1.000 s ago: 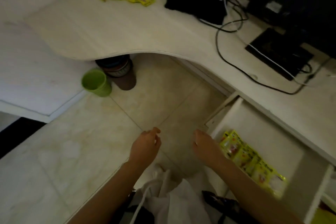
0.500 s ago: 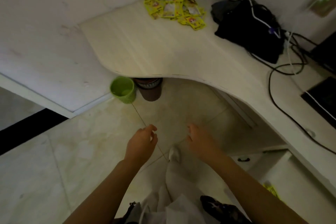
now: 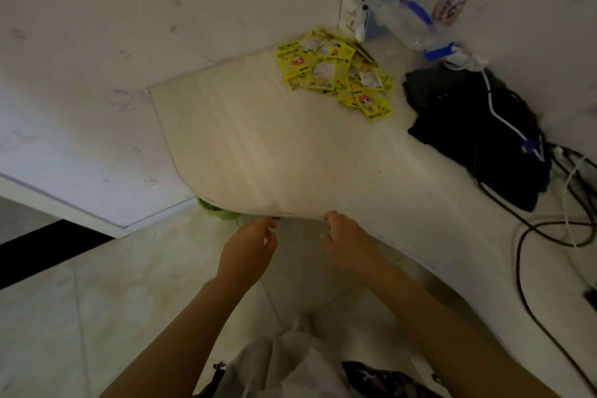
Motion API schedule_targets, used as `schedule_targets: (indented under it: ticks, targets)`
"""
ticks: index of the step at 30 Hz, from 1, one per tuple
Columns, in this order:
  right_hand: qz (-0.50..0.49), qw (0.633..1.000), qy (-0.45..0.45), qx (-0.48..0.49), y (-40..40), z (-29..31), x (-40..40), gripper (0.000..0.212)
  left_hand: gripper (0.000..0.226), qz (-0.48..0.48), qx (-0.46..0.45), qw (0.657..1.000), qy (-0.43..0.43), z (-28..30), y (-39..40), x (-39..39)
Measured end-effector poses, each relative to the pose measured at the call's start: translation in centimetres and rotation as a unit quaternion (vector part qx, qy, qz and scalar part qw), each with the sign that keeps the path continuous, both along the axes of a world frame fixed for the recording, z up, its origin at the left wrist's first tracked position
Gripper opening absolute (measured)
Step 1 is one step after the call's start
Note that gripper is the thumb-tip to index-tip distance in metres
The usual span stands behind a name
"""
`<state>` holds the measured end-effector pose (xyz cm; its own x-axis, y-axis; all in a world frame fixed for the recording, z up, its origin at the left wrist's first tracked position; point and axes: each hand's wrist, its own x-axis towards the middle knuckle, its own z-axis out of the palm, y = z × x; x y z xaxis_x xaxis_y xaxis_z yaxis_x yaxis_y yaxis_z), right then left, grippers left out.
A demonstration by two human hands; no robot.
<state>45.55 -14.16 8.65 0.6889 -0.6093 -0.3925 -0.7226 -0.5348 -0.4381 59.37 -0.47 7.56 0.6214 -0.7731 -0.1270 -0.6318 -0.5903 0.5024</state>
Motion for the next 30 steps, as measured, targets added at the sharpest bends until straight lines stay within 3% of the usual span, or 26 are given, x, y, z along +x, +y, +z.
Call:
schedule_targets:
  ticks: [21, 30]
  targets:
    - [-0.124, 0.992, 0.000, 0.001, -17.8, 0.9, 13.4, 0.036, 0.023, -0.085, 0.042, 0.995, 0.045, -0.9, -20.0, 19.9]
    - [-0.126, 0.992, 0.002, 0.014, -25.0, 0.1, 17.8, 0.037, 0.022, -0.123, 0.083, 0.989, 0.026, -1.4, -28.4, 25.9]
